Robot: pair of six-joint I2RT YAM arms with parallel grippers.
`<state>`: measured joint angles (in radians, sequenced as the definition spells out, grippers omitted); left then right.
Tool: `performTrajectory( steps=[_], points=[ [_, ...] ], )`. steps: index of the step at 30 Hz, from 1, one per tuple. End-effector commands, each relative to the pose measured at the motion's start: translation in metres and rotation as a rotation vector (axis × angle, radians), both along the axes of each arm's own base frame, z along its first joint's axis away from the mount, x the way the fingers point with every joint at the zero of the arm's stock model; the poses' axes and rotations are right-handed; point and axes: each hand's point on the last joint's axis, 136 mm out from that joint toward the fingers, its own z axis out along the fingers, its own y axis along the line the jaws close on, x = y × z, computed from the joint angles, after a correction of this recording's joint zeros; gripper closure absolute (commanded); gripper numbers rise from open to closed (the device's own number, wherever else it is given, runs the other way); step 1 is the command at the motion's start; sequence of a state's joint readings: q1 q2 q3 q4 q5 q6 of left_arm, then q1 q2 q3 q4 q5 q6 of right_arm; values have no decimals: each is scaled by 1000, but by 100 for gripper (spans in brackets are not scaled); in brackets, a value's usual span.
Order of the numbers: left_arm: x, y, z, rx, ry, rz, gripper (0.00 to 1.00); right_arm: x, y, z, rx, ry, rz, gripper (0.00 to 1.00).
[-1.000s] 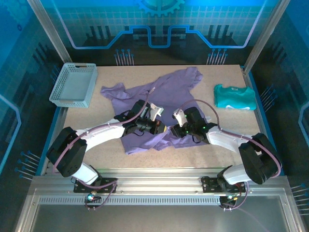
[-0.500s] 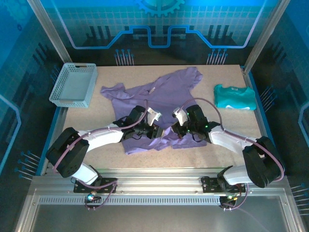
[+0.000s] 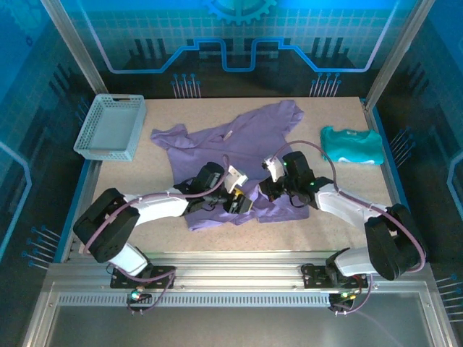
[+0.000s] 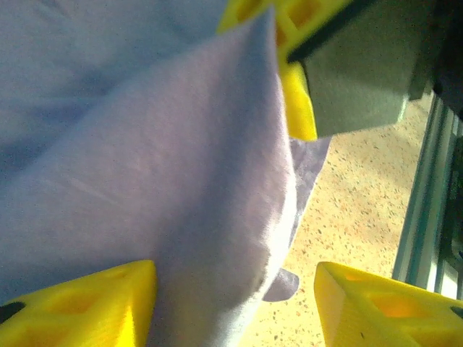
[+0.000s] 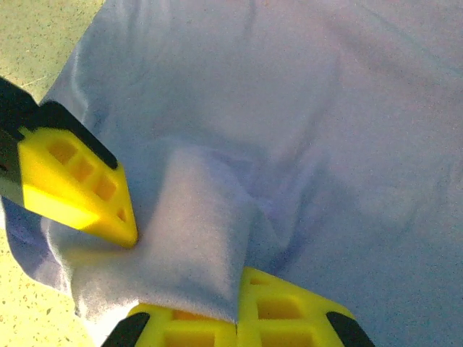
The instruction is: Fold the inside-out t-shirt
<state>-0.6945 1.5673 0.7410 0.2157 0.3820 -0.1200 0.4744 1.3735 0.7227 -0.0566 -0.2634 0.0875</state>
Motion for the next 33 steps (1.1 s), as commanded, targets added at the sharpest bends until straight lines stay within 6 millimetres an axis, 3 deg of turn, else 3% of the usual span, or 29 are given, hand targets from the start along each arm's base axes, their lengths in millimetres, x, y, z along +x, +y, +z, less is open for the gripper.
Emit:
performTrajectory(
  steps=[1,6,8,10,12,14,17,19,20,24,26,33],
  points=[
    [5,-15,5,2,-65,-48,36,7,-2,4,21,38,-37,100],
    [36,-16,-3,66,-91,69,44,7,-1,5,34,49,-39,100],
    [42,-23,4,30,-74,90,63,11,-10,2,14,63,-88,100],
    [45,-28,14,-7,-59,107,82,21,-37,-2,-59,123,-259,98],
    [47,-27,26,-36,-40,136,100,21,-76,-1,-160,190,-458,71],
    [46,-23,38,-50,-22,159,100,11,-79,11,-152,118,-456,51],
    [43,-11,55,-57,17,191,100,-19,-48,29,-49,-73,-275,37],
    [40,-2,64,-50,52,202,100,-40,-23,29,12,-136,-141,22],
    [38,0,69,-54,68,199,100,-46,-13,28,24,-168,-98,22],
    [32,12,91,-51,140,178,100,-64,32,20,1,-352,74,35],
    [31,18,105,-44,155,176,100,-63,52,18,-16,-433,120,43],
    [23,33,145,-19,165,159,100,-15,76,-11,-157,-548,49,57]
  ],
)
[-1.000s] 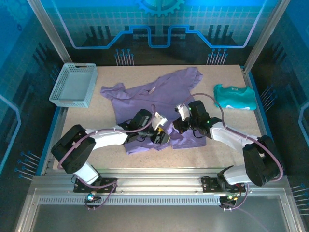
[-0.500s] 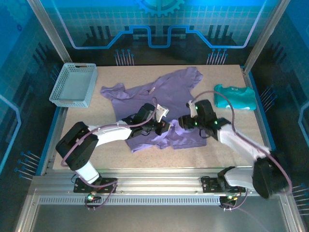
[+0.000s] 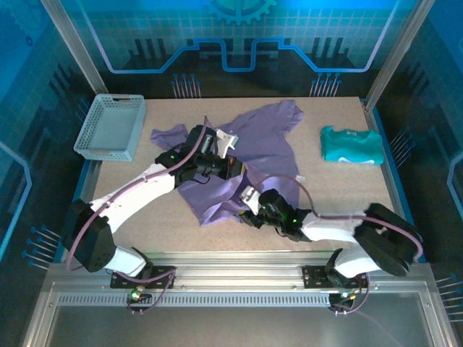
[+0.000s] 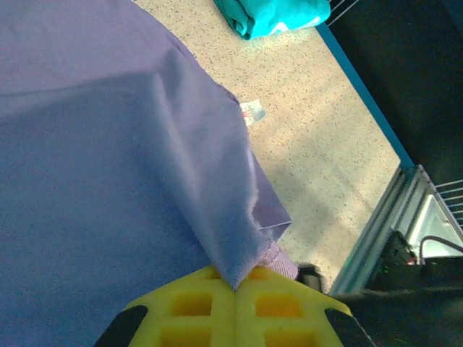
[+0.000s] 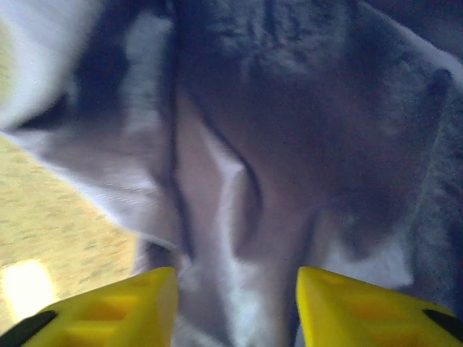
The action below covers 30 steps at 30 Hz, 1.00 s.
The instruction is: Fold the inside-out t-shirt
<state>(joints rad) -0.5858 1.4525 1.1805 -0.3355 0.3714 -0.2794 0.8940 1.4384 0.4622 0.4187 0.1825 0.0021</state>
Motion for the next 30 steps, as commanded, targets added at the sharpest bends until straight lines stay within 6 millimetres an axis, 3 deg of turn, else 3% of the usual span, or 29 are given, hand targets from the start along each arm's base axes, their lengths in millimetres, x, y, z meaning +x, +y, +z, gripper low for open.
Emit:
performTrajectory(
  steps=[1,8,12,18,19,23,30],
  points=[
    [-22,9,20,10,47,-54,100,46,19,32,27,-217,-76,58],
    [-28,4,49,-54,35,-86,100,97,18,18,-39,-231,-203,66],
    [-34,-4,81,-152,0,-126,100,116,23,12,-82,-238,-247,67],
    [-48,-4,135,-265,-102,-175,100,146,9,1,-62,-159,-358,66],
    [-52,-4,139,-275,-111,-186,100,154,14,10,-49,-155,-368,66],
    [-59,-3,152,-304,-150,-212,100,166,21,10,-87,-121,-379,65],
    [-49,-15,185,-364,-213,-228,100,177,23,-3,-193,-42,-428,61]
  ],
)
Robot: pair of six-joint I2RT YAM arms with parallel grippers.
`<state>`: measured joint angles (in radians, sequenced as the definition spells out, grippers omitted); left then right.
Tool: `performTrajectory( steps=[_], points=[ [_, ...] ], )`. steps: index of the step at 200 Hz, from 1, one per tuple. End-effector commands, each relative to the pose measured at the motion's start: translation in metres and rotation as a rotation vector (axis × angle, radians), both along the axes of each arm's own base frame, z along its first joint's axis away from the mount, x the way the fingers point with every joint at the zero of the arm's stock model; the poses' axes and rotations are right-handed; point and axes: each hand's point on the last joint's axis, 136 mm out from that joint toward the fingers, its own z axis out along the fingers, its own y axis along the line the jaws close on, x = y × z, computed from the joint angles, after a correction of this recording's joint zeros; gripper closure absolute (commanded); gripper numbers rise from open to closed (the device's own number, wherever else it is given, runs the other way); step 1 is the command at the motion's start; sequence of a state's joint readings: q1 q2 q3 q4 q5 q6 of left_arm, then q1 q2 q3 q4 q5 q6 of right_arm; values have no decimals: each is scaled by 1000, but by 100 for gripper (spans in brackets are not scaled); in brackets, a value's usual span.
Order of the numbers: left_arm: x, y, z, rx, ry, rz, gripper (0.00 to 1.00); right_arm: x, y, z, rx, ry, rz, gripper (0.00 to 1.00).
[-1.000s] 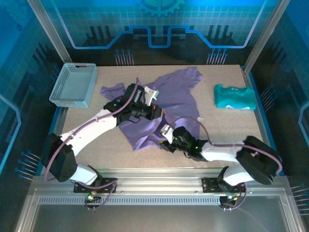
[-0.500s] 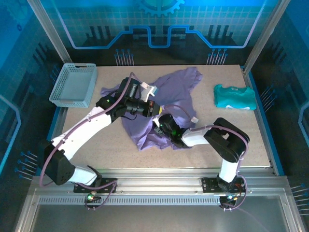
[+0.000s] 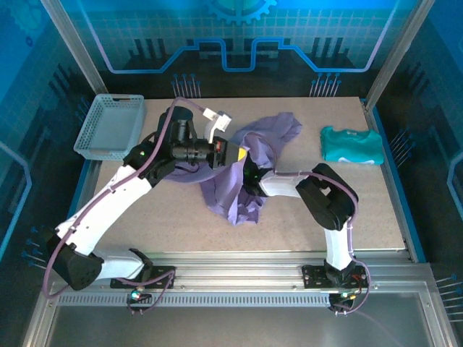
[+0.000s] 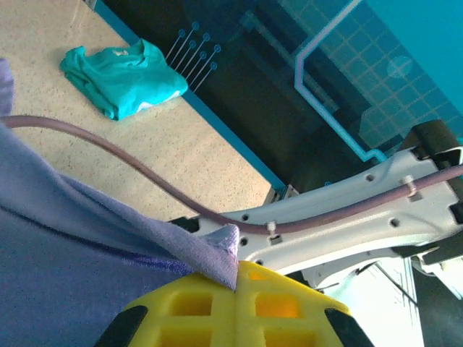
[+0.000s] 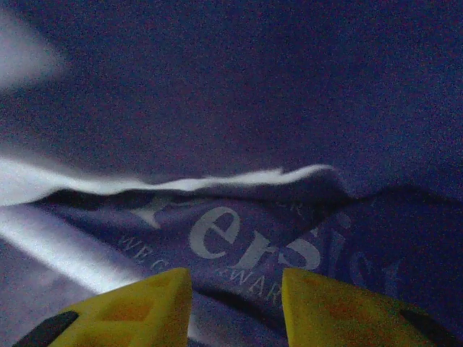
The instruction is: Fold the inside-out t-shirt
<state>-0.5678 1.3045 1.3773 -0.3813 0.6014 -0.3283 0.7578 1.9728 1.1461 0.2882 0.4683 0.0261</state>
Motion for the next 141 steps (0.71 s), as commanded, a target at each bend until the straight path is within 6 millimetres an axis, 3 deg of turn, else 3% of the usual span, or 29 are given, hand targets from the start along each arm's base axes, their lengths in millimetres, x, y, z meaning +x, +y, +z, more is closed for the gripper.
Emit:
performTrajectory(
  steps=[1,71,141],
  points=[
    [-5,-13,46,-93,-84,-68,100,-4,-14,-26,-98,120,-66,59],
    [-5,-28,148,-201,-244,-138,100,-10,-18,-41,-115,314,-170,39],
    [-4,-21,216,-213,-393,-120,100,-24,-39,-61,-139,565,-284,19]
  ],
)
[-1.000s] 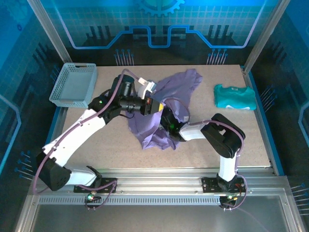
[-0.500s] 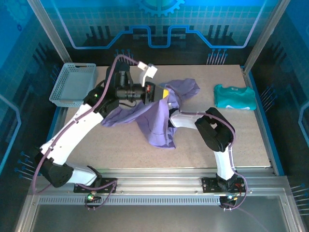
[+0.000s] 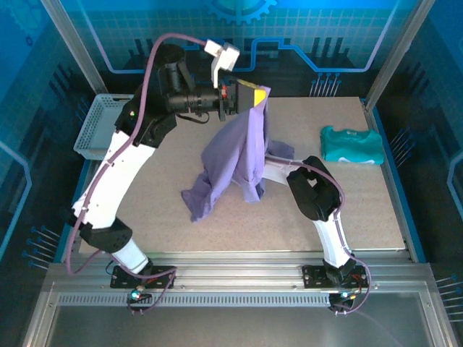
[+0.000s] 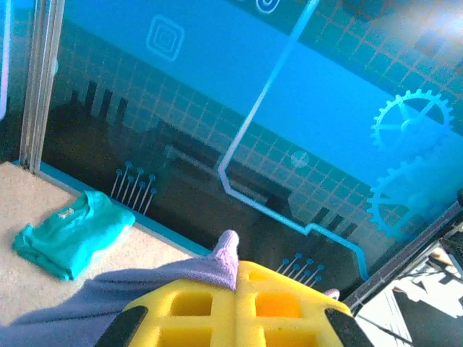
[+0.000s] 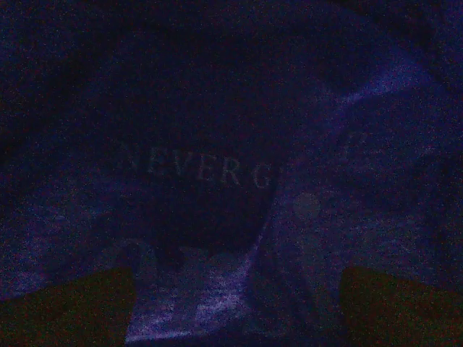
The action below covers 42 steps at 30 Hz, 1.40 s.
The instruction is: Fold the inside-out t-shirt
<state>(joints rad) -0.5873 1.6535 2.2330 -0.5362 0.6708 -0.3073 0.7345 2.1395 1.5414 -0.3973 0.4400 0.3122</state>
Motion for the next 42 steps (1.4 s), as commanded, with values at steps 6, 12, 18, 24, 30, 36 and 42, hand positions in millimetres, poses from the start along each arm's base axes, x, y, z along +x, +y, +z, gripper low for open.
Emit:
performTrajectory(
  steps=[6,12,18,24,30,36,42],
  points=[
    [-6,29,42,-27,-112,76,100,-31,-38,-39,-32,318,-103,12],
    [20,54,31,-9,-106,251,100,-46,-42,-67,-25,451,-75,49],
    [79,113,-19,81,-2,609,100,-37,-28,-23,37,369,57,100],
    [121,202,-59,82,132,915,100,-46,-23,35,138,263,160,100],
    [144,304,-102,51,283,1182,100,-67,-34,76,197,185,245,100],
    [159,331,-128,-17,372,1210,100,-76,-45,89,186,140,278,100],
    [171,292,-156,24,414,1074,100,-61,-10,130,338,61,346,100]
  ],
)
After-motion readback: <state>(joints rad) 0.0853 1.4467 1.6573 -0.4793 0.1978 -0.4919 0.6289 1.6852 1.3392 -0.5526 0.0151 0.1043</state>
